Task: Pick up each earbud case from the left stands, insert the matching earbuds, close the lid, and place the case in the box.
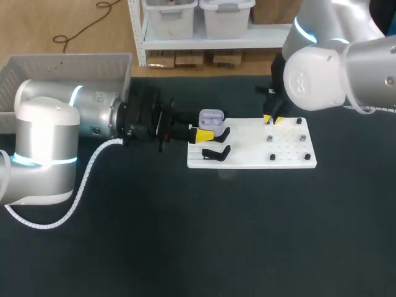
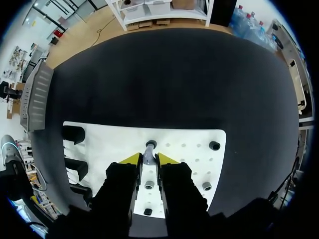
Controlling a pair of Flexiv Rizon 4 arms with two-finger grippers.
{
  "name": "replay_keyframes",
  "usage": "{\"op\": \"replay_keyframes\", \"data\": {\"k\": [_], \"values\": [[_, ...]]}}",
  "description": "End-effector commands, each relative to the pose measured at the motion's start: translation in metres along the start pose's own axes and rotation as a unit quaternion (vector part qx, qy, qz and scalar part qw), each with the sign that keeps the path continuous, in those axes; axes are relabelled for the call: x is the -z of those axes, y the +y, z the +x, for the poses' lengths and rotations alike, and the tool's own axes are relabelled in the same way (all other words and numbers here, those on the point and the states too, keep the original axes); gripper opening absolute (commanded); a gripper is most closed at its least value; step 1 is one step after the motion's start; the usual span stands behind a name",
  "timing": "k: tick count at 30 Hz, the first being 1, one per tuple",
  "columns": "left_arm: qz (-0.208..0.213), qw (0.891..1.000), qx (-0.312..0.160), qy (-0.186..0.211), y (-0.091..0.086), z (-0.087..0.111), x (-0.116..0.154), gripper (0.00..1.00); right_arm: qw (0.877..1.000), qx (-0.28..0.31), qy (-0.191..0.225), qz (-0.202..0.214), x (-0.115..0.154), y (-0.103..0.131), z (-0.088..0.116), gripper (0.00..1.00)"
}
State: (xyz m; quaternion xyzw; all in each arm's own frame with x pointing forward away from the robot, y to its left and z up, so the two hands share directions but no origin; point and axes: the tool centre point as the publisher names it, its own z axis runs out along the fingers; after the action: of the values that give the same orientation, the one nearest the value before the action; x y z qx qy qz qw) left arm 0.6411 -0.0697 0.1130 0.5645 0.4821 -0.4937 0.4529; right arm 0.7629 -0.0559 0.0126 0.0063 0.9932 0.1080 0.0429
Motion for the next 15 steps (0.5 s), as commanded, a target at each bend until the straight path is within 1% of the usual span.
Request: {"op": "replay_keyframes", "data": {"k": [1,15], "values": [[-0.002,1.000,-0.001,-0.001,-0.001,0.001,0.000,0.00,1.000,-0.001,0.000,0.002,0.000,-0.001,0.001,0.00],[-0.002,1.000,-0.001,-0.001,-0.001,0.001,0.000,0.00,1.000,-0.005,-0.002,0.004,0.010,0.001,0.007,0.00]]}}
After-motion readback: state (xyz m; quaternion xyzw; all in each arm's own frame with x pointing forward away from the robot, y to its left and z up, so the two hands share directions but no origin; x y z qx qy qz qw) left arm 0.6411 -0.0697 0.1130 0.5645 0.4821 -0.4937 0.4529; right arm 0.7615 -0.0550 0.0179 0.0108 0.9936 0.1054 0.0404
